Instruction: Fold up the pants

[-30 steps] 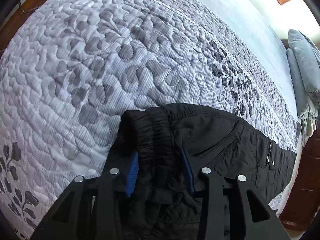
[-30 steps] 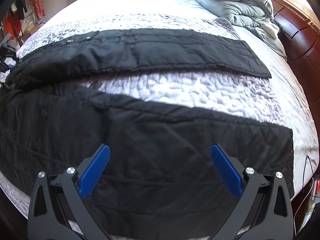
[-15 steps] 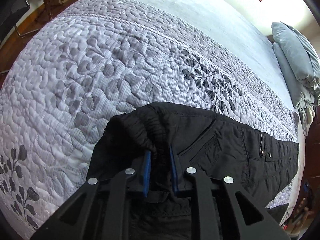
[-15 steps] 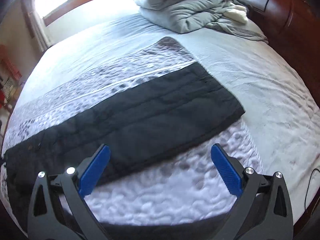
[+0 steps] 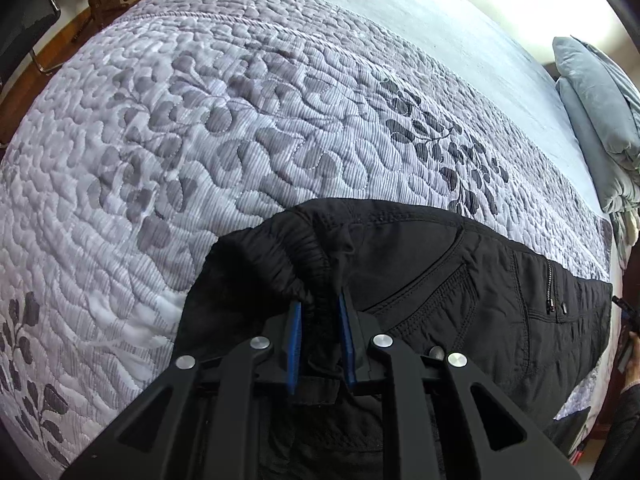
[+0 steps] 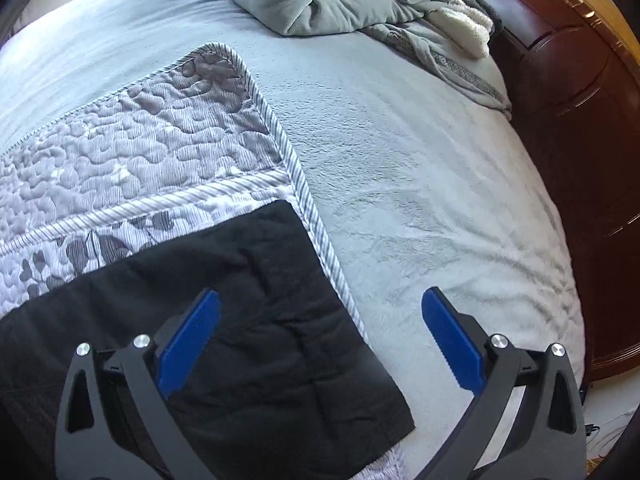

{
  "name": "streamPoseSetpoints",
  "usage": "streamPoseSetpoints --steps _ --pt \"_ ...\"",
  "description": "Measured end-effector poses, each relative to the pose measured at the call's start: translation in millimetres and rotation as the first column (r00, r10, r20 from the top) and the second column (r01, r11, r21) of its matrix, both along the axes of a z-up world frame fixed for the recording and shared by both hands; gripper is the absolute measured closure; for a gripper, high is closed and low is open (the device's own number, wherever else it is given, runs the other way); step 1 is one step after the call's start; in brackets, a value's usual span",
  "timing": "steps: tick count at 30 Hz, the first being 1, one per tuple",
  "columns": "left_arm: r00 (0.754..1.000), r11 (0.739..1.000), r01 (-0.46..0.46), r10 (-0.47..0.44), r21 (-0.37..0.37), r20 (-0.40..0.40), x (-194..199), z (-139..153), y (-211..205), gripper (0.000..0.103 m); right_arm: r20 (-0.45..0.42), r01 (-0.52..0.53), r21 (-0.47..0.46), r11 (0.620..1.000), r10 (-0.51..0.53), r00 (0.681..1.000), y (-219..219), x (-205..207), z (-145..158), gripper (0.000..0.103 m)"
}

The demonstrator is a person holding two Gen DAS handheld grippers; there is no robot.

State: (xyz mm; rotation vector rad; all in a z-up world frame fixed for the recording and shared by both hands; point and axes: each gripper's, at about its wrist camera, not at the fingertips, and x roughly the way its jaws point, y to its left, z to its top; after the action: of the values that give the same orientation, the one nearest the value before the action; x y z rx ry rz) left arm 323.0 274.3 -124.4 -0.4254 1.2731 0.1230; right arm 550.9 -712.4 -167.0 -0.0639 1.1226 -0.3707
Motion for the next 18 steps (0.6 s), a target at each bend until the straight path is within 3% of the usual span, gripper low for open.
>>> streamPoseSetpoints --steps 7,8,10,11,13,14,18 --pt "0.999 0.998 0.03 -0.03 0.062 -0.014 4.8 -4.0 -10.4 0.086 -0.032 -0.033 0.148 0.988 0.038 0.999 -10.1 20.0 -33.1 0.006" --pt "0.999 0.998 0.031 -0.03 0.061 -0.018 5.8 -4.5 -10.3 0.086 -0.016 -0.065 0.158 0.985 0.068 0.998 -7.2 18.5 -33.4 0.021" --pt "0.999 0.998 0.025 -0.024 0.059 -0.024 8.1 -5.4 -10.0 0.085 -0.022 -0.071 0.181 0.981 0.076 0.997 -5.6 15.9 -34.4 0.037" --pt "0.999 0.998 0.021 -0.02 0.058 -0.025 8.5 -5.7 -9.5 0.085 -0.015 -0.068 0.184 0.981 0.072 0.997 -5.9 13.8 -33.0 0.057" --pt "1.0 0.998 0.012 -0.011 0.056 -0.023 9.1 -6.6 -9.7 0.085 0.018 -0.079 0.244 0.967 0.077 0.997 -8.9 9.2 -26.6 0.085" --pt "1.0 0.998 0.009 -0.008 0.055 -0.02 9.2 -7.0 -9.8 0.085 0.048 -0.086 0.279 0.957 0.075 0.996 -9.1 5.7 -20.1 0.09" --pt "1.0 0.999 -0.007 0.007 0.031 -0.01 5.6 -5.7 -5.1 0.085 0.101 -0.143 0.168 0.975 0.127 0.987 10.0 -13.1 2.6 0.093"
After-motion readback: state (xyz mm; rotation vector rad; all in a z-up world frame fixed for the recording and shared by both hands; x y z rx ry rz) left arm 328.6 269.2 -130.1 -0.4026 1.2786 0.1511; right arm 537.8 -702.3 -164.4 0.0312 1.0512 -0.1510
